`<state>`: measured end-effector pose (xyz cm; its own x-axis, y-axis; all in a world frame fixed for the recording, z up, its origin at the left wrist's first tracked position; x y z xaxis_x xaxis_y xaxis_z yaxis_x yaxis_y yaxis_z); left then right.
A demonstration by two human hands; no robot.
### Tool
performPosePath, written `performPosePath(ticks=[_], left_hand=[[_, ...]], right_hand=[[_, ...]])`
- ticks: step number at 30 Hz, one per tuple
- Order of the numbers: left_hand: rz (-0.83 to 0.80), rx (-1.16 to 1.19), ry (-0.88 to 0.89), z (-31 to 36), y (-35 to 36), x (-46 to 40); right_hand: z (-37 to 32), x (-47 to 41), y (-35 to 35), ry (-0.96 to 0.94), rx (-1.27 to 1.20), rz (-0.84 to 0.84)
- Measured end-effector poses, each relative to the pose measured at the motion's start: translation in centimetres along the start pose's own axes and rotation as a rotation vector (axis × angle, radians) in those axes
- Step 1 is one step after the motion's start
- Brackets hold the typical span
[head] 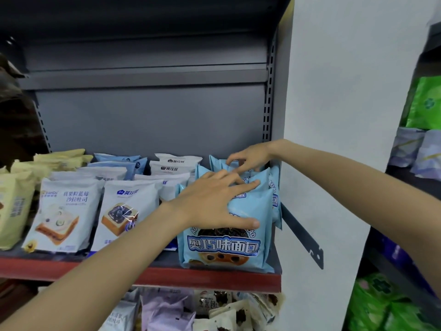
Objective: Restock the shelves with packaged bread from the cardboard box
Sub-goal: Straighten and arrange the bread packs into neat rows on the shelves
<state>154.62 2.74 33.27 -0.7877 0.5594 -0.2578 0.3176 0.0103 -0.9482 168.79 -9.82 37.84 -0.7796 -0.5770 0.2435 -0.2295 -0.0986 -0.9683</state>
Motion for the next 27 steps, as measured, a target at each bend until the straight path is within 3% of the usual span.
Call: performPosePath(ticks=[5,11,14,18,20,24,27], left_hand=[[0.004,-0.003,-0.001,0.0,0.1,0.0],[0.015,-0.022,0.002,-0.3,0.2,-0.4],[0.027,-0.032,-0.016,-0.1,0.2,-1.0],[0.058,-0.001,-0.018,0.0,0.5,-1.5],[0.053,0.004,-0.014,-0.1,0.6,-1.4],[0.042,-0.008,0.002,-0.2,0.7,-1.3],[0.049,-0.005,0.004,-0.2,0.9,-1.4]], right_hand=[[-0.4,-0.6,-0.4,-0.117,-0.106,-0.012],[-2.6,-1.5,-1.4,-0.151,0.258,0.235],[-2.5,-2.4,-1.0,-0.123,0.209,0.232],[-0.7,-1.5,-1.1,-0.115,-0.041,0.115],[0.4,-0.4,-1.7,-0.096,-0.103,0.159],[2.9,0.7,-3.5,-0.024,0.010,0.374],[3.2,-0.2,-3.1,-0.021,0.051,0.339]])
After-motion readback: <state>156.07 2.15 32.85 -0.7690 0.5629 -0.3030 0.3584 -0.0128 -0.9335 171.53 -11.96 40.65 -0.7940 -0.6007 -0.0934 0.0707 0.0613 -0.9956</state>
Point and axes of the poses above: each hand's wrist, its own x-axis away from the middle knuckle, its own y-axis out of the palm, z = x × y, the point moved 2 cm from there along -x, towards the middle knuckle, and after that the axes turned 3 degrees about -x, right-handed, at the moved point
